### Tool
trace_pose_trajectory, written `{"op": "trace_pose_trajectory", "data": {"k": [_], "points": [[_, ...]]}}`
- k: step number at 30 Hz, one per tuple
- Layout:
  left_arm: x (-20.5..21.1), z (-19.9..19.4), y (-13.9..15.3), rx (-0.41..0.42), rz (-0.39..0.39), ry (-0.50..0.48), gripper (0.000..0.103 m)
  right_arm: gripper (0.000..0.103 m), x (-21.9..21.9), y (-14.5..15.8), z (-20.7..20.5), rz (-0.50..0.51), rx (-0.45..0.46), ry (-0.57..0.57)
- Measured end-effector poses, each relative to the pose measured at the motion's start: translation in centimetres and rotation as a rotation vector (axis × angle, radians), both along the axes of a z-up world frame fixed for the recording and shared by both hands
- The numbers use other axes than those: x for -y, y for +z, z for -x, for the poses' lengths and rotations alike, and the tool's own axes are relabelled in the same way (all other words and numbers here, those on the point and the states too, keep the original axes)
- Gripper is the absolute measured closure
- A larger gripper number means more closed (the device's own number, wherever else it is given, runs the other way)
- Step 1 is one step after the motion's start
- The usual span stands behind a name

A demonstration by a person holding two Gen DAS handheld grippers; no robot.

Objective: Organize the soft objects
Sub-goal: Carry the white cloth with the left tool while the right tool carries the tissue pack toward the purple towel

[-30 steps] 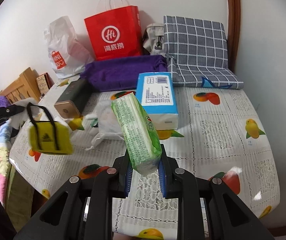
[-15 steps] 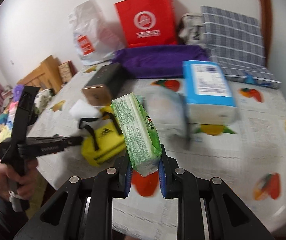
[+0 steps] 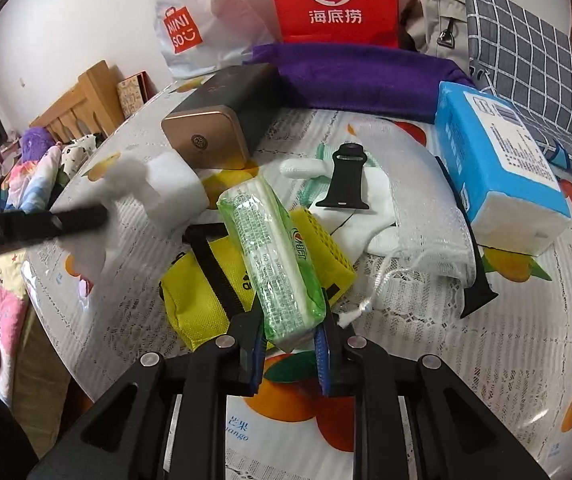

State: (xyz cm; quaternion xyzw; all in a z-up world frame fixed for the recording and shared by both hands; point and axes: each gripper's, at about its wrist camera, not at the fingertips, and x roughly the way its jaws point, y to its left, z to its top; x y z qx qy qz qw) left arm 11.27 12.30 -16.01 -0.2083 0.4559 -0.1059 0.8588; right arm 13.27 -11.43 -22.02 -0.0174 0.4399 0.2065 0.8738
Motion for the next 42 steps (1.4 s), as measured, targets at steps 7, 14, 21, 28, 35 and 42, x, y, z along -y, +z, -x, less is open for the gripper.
{"op": "trace_pose_trajectory", "data": {"k": [7, 14, 21, 28, 35, 42], "points": [[1.3, -1.6, 1.3, 0.008, -0.034, -0.005, 0.098, 0.083, 1.9, 3.9, 2.3, -0.069, 0.071, -0.004], [2.8, -3.1, 2.4, 0.009, -0.112, 0.012, 0.098, 0.083, 8.1, 6.7, 2.7, -0.045, 0.136, -0.139], [3.3, -4.8, 3.9, 0.025, -0.169, 0.029, 0.098, 0.083, 13.6, 5.9, 0.7, 0.016, 0.114, -0.264], [3.5, -6.7, 5.1, 0.026, -0.182, 0.032, 0.098, 0.083, 15.7, 6.7, -1.3, 0.002, 0.130, -0.278], [3.7, -9.8, 5.9, 0.038, -0.230, 0.049, 0.098, 0.083, 14.9, 8.9, -5.0, -0.002, 0.183, -0.259], [3.1, -13.9, 6.0, 0.022, -0.218, 0.073, 0.098, 0.083, 13.3, 10.5, -10.3, 0.010, 0.202, -0.232]]}}
